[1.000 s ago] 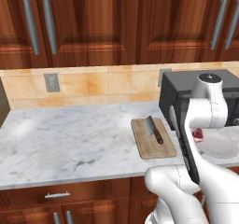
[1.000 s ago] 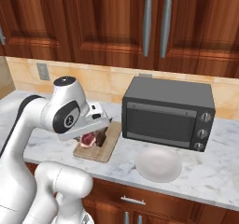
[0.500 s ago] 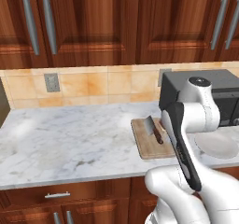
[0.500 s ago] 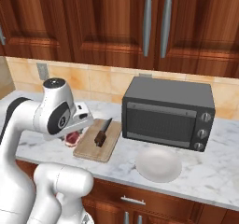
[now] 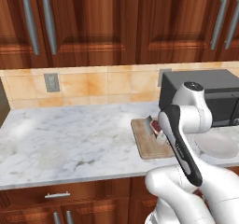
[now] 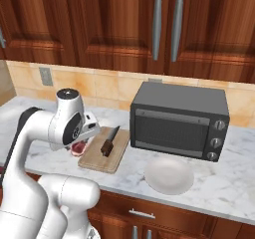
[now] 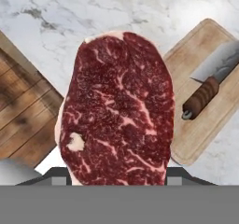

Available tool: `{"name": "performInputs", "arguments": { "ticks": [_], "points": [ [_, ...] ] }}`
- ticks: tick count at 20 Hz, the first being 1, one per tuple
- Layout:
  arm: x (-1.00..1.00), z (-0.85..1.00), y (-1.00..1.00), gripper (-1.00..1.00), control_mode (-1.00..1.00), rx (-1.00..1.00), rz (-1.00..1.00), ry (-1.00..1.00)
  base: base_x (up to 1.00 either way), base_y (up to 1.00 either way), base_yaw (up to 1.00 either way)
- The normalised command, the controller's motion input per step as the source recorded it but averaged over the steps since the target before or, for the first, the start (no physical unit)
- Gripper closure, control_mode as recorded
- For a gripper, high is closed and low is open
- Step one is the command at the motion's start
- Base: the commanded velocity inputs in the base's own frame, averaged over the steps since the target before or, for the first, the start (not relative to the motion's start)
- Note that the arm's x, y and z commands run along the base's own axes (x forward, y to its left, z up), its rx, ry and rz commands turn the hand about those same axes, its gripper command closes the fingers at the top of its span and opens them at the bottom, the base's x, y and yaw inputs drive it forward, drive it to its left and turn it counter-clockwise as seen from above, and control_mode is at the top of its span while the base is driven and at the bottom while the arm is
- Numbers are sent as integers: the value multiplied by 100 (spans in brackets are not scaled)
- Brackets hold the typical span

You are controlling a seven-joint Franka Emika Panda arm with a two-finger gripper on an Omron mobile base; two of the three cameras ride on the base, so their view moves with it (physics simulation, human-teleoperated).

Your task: Pick up the knife from the drawer and place it on the cutting board. Then place the meat from the plate to the cutting board.

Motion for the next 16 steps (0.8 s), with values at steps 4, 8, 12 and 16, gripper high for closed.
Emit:
{"name": "performInputs", "arguments": {
  "ticks": [4, 8, 12, 16],
  "points": [
    [33, -29, 20, 100, -100, -9, 0, 0, 0, 0, 0],
    [38, -36, 1, 100, -100, -6, 0, 0, 0, 0, 0],
    [39, -36, 0, 100, -100, -2, 0, 0, 0, 0, 0],
    [24, -45, 0, 100, -100, 0, 0, 0, 0, 0, 0]
  ]
}}
